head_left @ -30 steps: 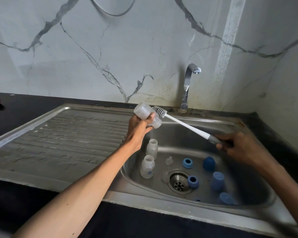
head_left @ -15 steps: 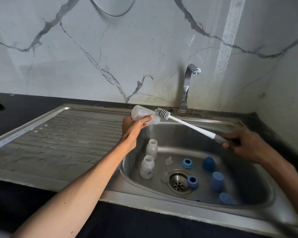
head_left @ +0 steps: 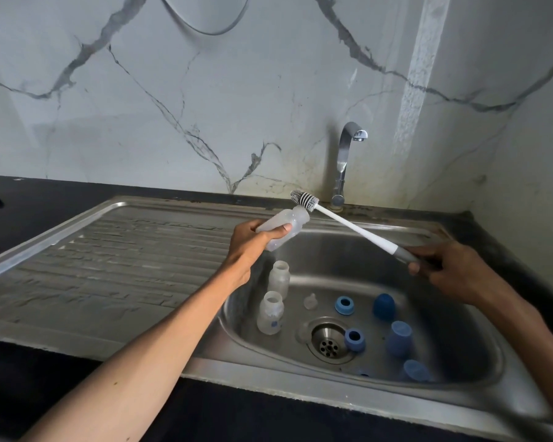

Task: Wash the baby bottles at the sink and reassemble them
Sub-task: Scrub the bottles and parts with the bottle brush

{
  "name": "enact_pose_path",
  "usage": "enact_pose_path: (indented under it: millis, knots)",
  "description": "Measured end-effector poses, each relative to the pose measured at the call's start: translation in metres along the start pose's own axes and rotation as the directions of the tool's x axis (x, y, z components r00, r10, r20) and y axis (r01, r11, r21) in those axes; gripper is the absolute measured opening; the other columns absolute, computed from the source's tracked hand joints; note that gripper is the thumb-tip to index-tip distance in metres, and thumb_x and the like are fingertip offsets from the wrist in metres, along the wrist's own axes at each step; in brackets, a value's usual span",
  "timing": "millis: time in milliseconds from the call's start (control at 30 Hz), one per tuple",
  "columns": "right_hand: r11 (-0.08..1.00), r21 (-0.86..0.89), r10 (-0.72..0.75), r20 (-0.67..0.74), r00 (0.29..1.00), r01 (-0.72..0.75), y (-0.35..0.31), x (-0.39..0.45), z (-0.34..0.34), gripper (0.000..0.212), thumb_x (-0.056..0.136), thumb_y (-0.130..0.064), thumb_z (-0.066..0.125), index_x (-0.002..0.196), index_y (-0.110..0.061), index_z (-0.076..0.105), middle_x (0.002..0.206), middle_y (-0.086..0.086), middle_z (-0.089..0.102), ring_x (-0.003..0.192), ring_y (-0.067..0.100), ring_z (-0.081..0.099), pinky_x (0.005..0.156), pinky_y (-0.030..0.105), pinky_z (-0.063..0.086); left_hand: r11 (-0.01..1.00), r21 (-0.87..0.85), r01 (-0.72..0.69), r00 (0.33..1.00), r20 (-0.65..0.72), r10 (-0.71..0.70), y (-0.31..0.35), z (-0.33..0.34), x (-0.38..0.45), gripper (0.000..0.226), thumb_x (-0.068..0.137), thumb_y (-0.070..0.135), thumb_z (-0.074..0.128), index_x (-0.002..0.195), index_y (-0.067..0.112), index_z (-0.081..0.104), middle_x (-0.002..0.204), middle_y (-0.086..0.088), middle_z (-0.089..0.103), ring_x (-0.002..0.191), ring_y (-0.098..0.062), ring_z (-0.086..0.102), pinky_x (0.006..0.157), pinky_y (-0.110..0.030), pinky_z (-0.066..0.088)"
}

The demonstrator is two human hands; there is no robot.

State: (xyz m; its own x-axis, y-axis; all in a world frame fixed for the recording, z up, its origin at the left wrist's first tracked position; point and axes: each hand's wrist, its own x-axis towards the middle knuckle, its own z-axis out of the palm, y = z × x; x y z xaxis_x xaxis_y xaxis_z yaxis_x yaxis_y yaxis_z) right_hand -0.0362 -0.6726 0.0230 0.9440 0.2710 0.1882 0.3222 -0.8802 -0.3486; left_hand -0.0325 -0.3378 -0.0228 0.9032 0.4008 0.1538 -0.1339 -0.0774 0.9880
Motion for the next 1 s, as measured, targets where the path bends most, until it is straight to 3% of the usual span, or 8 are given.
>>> enact_pose_path:
  millis: [100,167,300,400,567,700,867,1000]
  knots:
    - [1.000,-0.013,-0.003,0.016,1.000,0.003,-0.001,0.001,0.005,0.032,0.092,-0.025,0.065,0.123,-0.029,0.065,0.107,0.002,0.067,0.094,0.016,0.057,0.089,0.034,0.048,0.992,0.121,0.046,0.995,0.079,-0.055,-0.002,0.002,-0.001,0.064,0.044,0.048,0.092,0.094,0.014,0.074,0.092,-0.003,0.078,0.091,-0.021,0.074,0.087,-0.040,0.059]
    - [1.000,-0.014,-0.004,0.035,0.999,0.005,0.000,0.002,0.005,0.034,0.092,-0.024,0.065,0.125,-0.028,0.064,0.109,0.002,0.066,0.096,0.016,0.057,0.089,0.032,0.046,0.979,0.196,0.047,0.990,0.120,-0.072,-0.003,0.003,-0.002,0.066,0.040,0.050,0.092,0.094,0.016,0.073,0.090,0.001,0.078,0.090,-0.019,0.075,0.087,-0.044,0.060]
    - [0.999,-0.041,-0.005,0.056,0.998,0.007,0.001,0.001,0.001,0.037,0.092,-0.023,0.065,0.129,-0.027,0.062,0.113,0.006,0.067,0.097,0.016,0.056,0.084,0.028,0.040,0.972,0.226,0.063,0.990,0.111,-0.090,-0.003,0.003,-0.002,0.050,0.053,0.042,0.091,0.093,0.015,0.075,0.090,-0.004,0.078,0.091,-0.023,0.075,0.083,-0.050,0.061]
    - [1.000,-0.021,-0.011,0.072,0.997,0.013,0.007,0.002,-0.005,0.037,0.091,-0.021,0.066,0.127,-0.027,0.063,0.112,0.006,0.066,0.093,0.014,0.052,0.081,0.025,0.036,0.976,0.207,0.073,0.994,0.067,-0.088,-0.002,-0.002,0.002,0.049,0.056,0.040,0.088,0.096,0.015,0.074,0.094,-0.006,0.077,0.094,-0.023,0.074,0.084,-0.050,0.060]
    - [0.999,-0.025,0.034,0.049,0.998,-0.033,0.021,0.004,-0.010,0.037,0.088,-0.024,0.070,0.125,-0.029,0.066,0.113,0.006,0.070,0.104,0.023,0.062,0.080,0.024,0.036,0.989,0.125,0.083,0.993,0.077,-0.093,0.000,-0.008,0.002,0.054,0.067,0.032,0.086,0.112,0.011,0.064,0.111,-0.008,0.073,0.098,-0.020,0.071,0.080,-0.041,0.062]
    - [0.998,0.016,0.064,0.032,0.997,-0.065,0.025,0.006,-0.008,0.037,0.089,-0.022,0.069,0.126,-0.024,0.065,0.114,0.010,0.069,0.097,0.021,0.058,0.078,0.025,0.036,0.970,0.238,0.048,0.991,0.107,-0.076,0.006,-0.005,-0.003,0.064,0.053,0.038,0.081,0.111,0.018,0.061,0.106,-0.001,0.070,0.096,-0.019,0.069,0.083,-0.044,0.060]
    - [0.996,-0.011,0.091,0.072,0.993,-0.090,0.028,0.006,-0.004,0.038,0.090,-0.021,0.069,0.127,-0.024,0.064,0.119,0.008,0.068,0.102,0.020,0.059,0.083,0.025,0.037,0.866,0.490,-0.105,0.971,0.240,-0.018,0.006,-0.001,-0.008,0.056,0.045,0.033,0.081,0.098,0.026,0.065,0.099,0.004,0.071,0.097,-0.018,0.067,0.085,-0.038,0.056]
    - [0.994,-0.031,0.106,0.112,0.988,-0.103,0.032,0.008,0.000,0.040,0.088,-0.021,0.070,0.128,-0.024,0.064,0.123,0.006,0.067,0.113,0.023,0.058,0.087,0.024,0.037,0.680,0.689,-0.251,0.927,0.374,-0.037,0.006,-0.001,-0.013,0.054,0.056,0.018,0.091,0.102,0.023,0.065,0.100,0.005,0.065,0.093,-0.017,0.061,0.074,-0.027,0.051]
